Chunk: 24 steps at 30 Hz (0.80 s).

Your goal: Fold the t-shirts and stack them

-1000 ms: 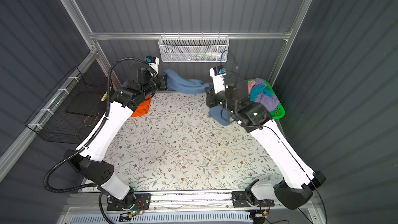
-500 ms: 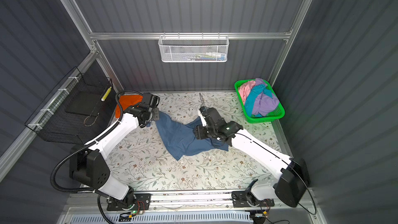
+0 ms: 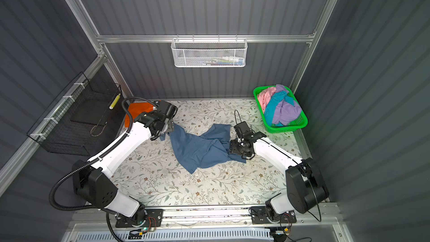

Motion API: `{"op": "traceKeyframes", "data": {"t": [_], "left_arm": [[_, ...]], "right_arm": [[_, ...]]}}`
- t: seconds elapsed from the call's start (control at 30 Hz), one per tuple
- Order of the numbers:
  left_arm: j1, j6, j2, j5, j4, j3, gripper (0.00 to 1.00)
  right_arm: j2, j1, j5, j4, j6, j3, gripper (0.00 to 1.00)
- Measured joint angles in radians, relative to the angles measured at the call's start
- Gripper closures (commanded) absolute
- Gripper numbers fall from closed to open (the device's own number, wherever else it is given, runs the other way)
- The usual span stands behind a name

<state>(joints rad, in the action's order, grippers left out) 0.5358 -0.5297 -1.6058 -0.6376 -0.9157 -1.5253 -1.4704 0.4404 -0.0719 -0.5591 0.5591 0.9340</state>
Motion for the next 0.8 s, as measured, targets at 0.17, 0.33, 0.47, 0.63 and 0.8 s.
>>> {"op": "traceKeyframes", "data": {"t": [0.17, 0.33, 0.47, 0.63, 0.8], "left_arm": [[0.101, 0.011, -0.189, 0.024, 0.027, -0.187, 0.0], [0.129, 0.059, -0.313, 0.111, 0.134, -0.23, 0.0], [0.128, 0.105, -0.412, 0.235, 0.257, -0.239, 0.0], [0.126, 0.138, -0.551, 0.362, 0.349, -0.288, 0.0], [0.126, 0.157, -0.647, 0.457, 0.409, -0.315, 0.0]], "right_arm": [[-0.058, -0.011, -0.024, 0.052, 0.006, -0.012, 0.19], [-0.092, -0.011, -0.042, 0.103, 0.014, -0.049, 0.23], [-0.088, -0.011, -0.043, 0.12, 0.027, -0.094, 0.37], [-0.071, -0.011, -0.049, 0.134, 0.055, -0.133, 0.56], [-0.037, -0.012, -0.053, 0.144, 0.088, -0.169, 0.83]]}}
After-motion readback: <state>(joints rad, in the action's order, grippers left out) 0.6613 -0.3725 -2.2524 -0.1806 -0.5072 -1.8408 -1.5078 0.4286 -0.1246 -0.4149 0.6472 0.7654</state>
